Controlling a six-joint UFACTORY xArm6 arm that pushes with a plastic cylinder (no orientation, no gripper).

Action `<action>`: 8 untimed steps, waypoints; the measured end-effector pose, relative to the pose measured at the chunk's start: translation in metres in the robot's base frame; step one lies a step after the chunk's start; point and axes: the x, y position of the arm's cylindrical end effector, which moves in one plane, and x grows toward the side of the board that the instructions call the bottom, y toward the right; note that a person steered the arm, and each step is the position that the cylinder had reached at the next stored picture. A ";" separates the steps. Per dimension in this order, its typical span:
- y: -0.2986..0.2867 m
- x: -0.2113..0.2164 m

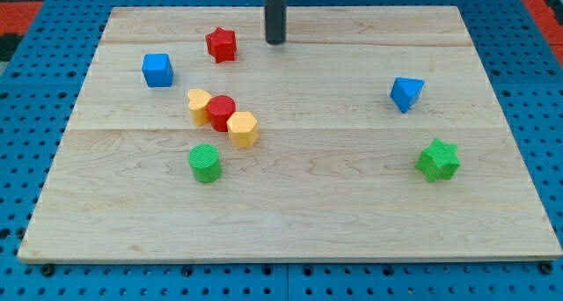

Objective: Push the blue cube top side to the red star

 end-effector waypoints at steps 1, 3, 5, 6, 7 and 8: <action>-0.071 0.010; -0.057 0.109; -0.031 0.096; -0.025 0.085; -0.027 0.080; -0.131 0.068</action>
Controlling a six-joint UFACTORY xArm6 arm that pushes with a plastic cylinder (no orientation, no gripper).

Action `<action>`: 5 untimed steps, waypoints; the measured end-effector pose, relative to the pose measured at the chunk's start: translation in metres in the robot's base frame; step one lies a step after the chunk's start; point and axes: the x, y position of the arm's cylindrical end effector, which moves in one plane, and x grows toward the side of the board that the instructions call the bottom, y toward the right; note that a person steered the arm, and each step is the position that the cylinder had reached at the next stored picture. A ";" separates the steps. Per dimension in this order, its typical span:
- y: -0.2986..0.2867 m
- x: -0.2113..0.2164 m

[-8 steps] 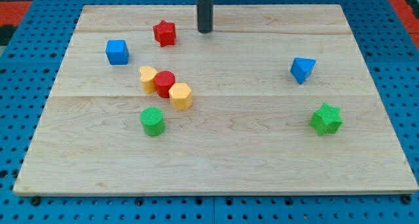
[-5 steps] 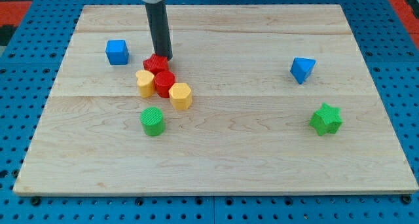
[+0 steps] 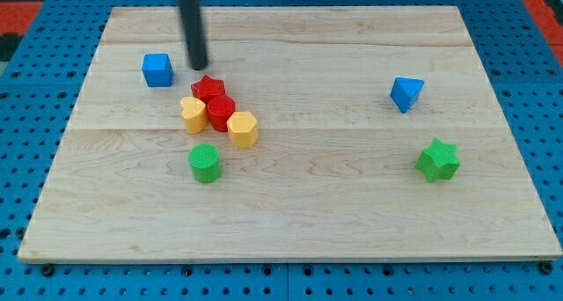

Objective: Push the blue cube top side to the red star

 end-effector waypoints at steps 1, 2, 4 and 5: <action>-0.019 -0.010; -0.048 -0.035; -0.058 -0.027; -0.085 -0.031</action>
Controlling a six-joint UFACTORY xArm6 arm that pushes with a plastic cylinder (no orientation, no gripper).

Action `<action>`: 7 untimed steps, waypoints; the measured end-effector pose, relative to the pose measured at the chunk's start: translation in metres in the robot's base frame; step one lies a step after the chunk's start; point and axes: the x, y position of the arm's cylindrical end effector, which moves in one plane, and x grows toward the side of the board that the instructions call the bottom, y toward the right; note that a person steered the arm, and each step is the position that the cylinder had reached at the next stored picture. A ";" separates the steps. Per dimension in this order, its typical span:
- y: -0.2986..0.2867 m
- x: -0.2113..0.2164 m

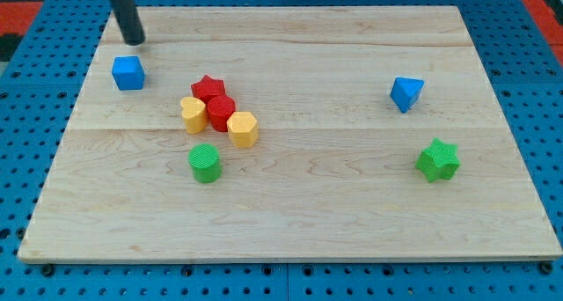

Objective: Push the blue cube top side to the red star

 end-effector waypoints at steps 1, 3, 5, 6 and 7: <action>-0.038 0.023; -0.010 0.077; 0.081 0.042; 0.100 0.034; 0.101 0.034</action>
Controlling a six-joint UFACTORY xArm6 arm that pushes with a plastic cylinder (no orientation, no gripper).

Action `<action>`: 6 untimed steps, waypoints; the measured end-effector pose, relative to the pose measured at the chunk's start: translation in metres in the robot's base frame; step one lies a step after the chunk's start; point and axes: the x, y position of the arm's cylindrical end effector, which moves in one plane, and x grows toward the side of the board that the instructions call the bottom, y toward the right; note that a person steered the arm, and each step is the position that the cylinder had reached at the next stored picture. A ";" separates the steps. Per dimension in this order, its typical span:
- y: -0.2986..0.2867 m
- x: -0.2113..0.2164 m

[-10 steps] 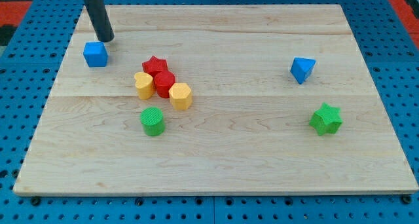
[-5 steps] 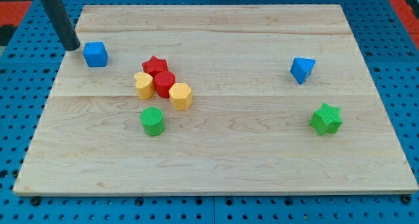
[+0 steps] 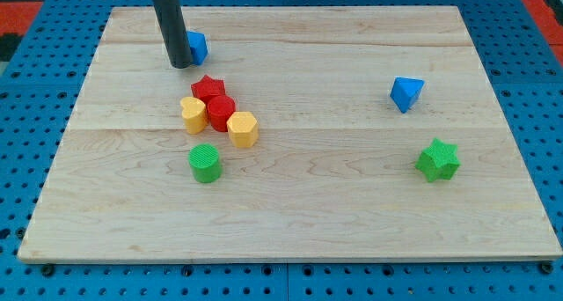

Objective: Push the blue cube top side to the red star

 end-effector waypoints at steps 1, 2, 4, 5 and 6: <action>0.011 0.000; 0.013 0.000; 0.061 -0.010; 0.105 -0.010; 0.137 -0.010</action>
